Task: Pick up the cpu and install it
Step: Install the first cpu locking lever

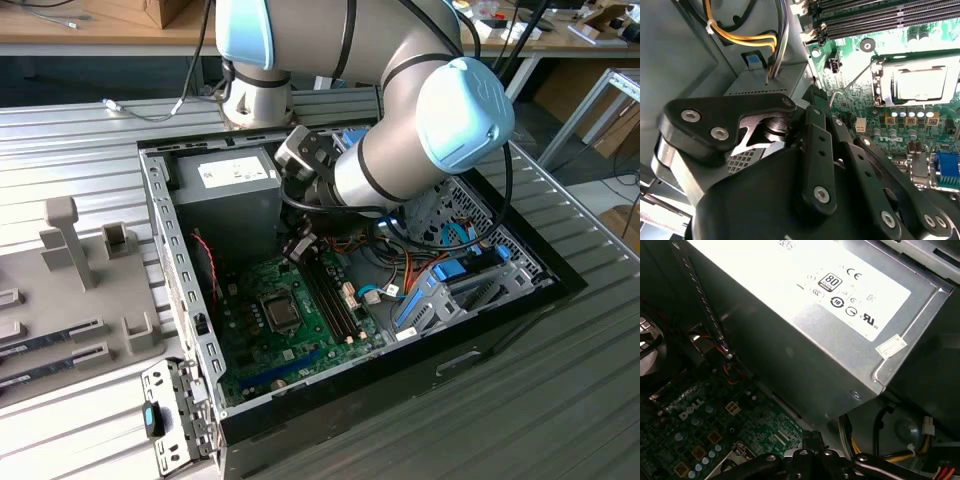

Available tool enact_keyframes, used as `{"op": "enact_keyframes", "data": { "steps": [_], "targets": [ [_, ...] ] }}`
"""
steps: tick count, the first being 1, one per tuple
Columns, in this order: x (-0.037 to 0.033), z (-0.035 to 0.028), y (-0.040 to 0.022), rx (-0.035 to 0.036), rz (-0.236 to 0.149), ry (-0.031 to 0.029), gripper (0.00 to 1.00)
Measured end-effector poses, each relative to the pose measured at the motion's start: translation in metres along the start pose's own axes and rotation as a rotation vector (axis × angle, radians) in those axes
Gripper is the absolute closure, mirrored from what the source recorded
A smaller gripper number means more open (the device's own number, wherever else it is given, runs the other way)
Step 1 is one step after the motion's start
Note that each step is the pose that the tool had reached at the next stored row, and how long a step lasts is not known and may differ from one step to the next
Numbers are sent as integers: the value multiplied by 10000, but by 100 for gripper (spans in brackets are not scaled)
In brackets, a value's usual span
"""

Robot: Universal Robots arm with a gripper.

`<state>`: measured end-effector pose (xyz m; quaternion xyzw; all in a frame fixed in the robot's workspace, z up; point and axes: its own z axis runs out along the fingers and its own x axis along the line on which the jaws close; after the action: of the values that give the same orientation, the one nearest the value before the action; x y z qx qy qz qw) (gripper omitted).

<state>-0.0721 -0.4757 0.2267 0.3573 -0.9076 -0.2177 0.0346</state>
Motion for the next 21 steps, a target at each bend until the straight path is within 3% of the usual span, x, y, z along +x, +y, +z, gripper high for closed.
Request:
{"op": "enact_keyframes", "data": {
  "steps": [10, 14, 16, 17, 20, 21],
  "targets": [
    [1, -93, 35, 71, -3, 44, 89],
    [12, -100, 29, 195, 31, 154, 89],
    [20, -104, 23, 320, 66, 263, 89],
    [24, -106, 22, 418, 93, 348, 89],
    [31, -111, 15, 788, 188, 671, 89],
    [35, -113, 13, 938, 226, 804, 89]
  ]
}}
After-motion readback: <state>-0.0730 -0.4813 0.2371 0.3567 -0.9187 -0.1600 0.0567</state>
